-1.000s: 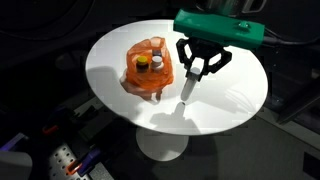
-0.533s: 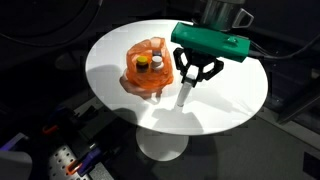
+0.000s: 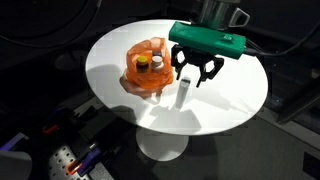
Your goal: Remove the white lotion bottle from the plastic bag
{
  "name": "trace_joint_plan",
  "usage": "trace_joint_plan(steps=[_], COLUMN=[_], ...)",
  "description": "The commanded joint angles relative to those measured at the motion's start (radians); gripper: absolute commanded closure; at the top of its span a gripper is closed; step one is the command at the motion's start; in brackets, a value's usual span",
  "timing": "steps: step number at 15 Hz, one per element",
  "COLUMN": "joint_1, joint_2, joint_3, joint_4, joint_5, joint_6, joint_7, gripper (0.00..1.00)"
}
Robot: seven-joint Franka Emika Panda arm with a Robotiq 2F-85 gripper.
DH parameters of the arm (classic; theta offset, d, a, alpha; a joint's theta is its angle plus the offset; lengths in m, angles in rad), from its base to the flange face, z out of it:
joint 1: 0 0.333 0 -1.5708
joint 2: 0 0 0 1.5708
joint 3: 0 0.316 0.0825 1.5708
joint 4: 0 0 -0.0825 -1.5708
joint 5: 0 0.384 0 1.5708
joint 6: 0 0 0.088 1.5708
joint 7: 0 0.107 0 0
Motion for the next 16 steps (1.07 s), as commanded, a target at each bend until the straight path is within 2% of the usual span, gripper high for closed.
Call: trace_joint_plan(steps=[1,5,7,12,16], joint_1=[-0.015,-0.012,-0.001,0.028,0.055], joint_2=[-0.073,-0.149,-0.193,-0.299,-0.362], joint_3=[0.033,0.04,0.028,0.023,0.036], joint_4=[-0.023,-0.031,-0.038,-0.071,-0.095], joint_5=[0.036,0.138,0.145,0.014,-0.067], joint_6=[-0.052,-0.166,-0.22,-0.253,-0.279], joint_7=[-0.008,0.015,0.067,0.314,0.457], gripper=[0.02,0.0,0.0,0.0,0.0])
